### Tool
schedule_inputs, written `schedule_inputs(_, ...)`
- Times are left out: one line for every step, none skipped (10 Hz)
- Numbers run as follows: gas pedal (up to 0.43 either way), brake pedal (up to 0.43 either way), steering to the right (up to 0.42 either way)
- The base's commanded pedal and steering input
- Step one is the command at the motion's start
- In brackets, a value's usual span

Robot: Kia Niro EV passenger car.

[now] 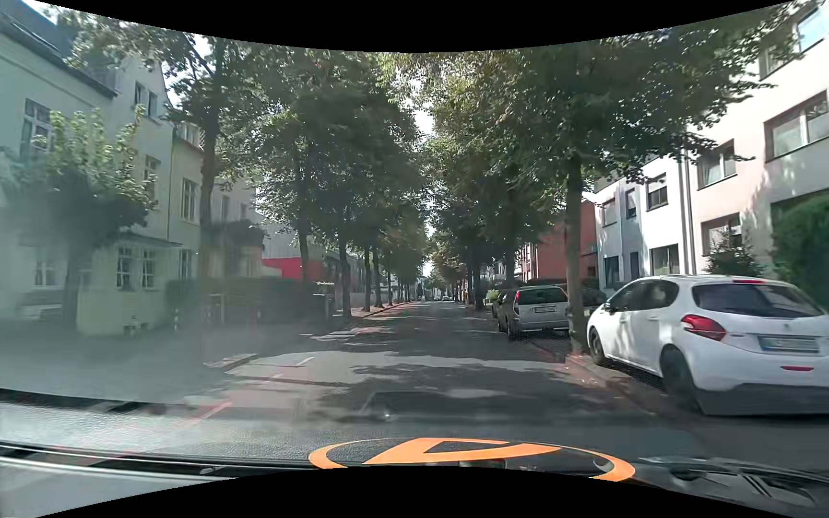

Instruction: Follow the waypoints while adhering to traffic rules and regulations

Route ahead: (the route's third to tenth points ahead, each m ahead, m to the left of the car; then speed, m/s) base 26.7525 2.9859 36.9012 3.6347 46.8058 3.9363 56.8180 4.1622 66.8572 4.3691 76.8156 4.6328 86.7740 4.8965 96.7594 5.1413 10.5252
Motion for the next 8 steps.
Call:
schedule_inputs(0.039,0.0,-0.012)
schedule_inputs(0.039,0.0,-0.012)
schedule_inputs(0.039,0.0,-0.011)
schedule_inputs(0.039,0.0,-0.01)
schedule_inputs(0.039,0.0,-0.008)
schedule_inputs(0.047,0.0,-0.004)
schedule_inputs(0.047,0.0,-0.002)
schedule_inputs(0.047,0.0,0.002)
